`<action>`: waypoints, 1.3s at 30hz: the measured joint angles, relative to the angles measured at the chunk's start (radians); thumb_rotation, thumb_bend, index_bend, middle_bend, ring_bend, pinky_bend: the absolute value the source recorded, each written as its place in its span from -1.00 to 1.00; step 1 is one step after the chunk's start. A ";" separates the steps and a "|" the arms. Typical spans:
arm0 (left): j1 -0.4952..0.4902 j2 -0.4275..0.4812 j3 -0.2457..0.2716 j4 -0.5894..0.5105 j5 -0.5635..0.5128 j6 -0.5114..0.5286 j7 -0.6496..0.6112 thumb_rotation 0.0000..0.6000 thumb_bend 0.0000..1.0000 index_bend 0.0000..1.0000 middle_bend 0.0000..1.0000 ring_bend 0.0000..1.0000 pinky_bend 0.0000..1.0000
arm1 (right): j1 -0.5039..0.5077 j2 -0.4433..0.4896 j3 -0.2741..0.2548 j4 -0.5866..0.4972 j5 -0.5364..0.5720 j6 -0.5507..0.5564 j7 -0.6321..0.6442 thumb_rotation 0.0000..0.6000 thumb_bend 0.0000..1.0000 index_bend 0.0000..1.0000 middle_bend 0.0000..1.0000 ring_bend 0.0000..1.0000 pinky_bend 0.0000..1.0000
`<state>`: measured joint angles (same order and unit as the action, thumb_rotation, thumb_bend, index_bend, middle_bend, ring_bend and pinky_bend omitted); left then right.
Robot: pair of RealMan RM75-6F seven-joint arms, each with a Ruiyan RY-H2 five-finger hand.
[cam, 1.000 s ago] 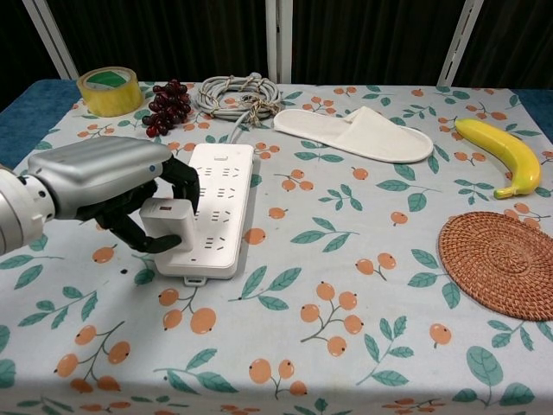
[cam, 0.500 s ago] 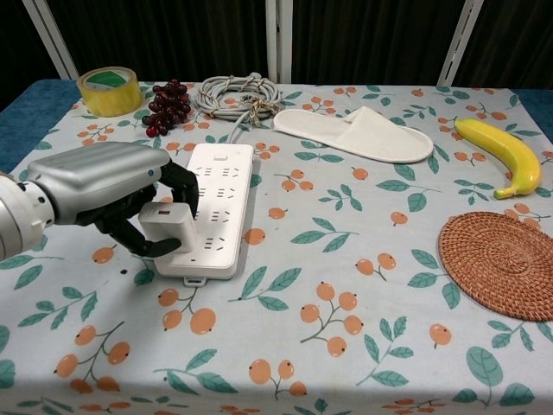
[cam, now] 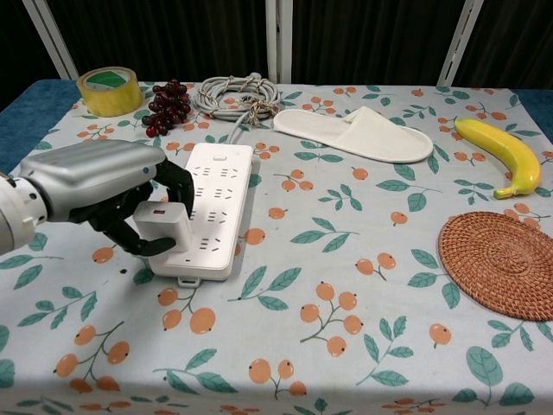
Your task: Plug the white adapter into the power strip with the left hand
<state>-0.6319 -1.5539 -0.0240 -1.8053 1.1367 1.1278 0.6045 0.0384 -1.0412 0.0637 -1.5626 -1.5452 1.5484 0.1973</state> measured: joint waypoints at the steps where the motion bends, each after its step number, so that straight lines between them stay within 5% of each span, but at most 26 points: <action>1: 0.001 0.005 0.000 -0.003 0.003 0.002 0.000 1.00 -0.32 0.07 0.41 0.24 0.16 | 0.000 0.000 0.000 0.000 0.000 0.001 0.000 1.00 -0.57 -1.00 -1.00 -1.00 -1.00; 7: 0.004 0.021 -0.002 -0.021 0.001 0.003 0.007 1.00 -0.57 -0.20 0.08 -0.08 0.15 | -0.002 -0.002 0.000 0.002 -0.001 0.002 0.003 1.00 -0.57 -1.00 -1.00 -1.00 -1.00; 14: 0.006 0.027 -0.001 -0.029 -0.001 0.001 0.010 1.00 -0.60 -0.36 -0.13 -0.27 0.05 | -0.004 -0.003 -0.001 0.004 -0.002 0.005 0.007 1.00 -0.57 -1.00 -1.00 -1.00 -1.00; 24: 0.015 0.050 -0.002 -0.047 0.017 0.011 -0.001 1.00 -0.60 -0.57 -0.47 -0.69 -0.53 | -0.007 -0.003 -0.001 0.006 -0.006 0.013 0.011 1.00 -0.57 -1.00 -1.00 -1.00 -1.00; 33: 0.062 0.125 -0.025 -0.056 0.105 0.099 -0.140 1.00 -0.62 -0.57 -0.51 -0.71 -0.68 | -0.005 0.005 -0.002 0.011 -0.006 0.005 0.030 1.00 -0.56 -1.00 -1.00 -1.00 -1.00; 39: 0.140 0.204 -0.076 0.042 0.135 0.236 -0.297 1.00 -0.62 -0.53 -0.51 -0.72 -0.84 | 0.014 0.021 -0.002 0.033 0.001 -0.041 0.081 1.00 -0.56 -1.00 -1.00 -1.00 -1.00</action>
<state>-0.4919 -1.3500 -0.1002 -1.7638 1.2719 1.3639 0.3074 0.0527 -1.0198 0.0614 -1.5299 -1.5443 1.5079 0.2788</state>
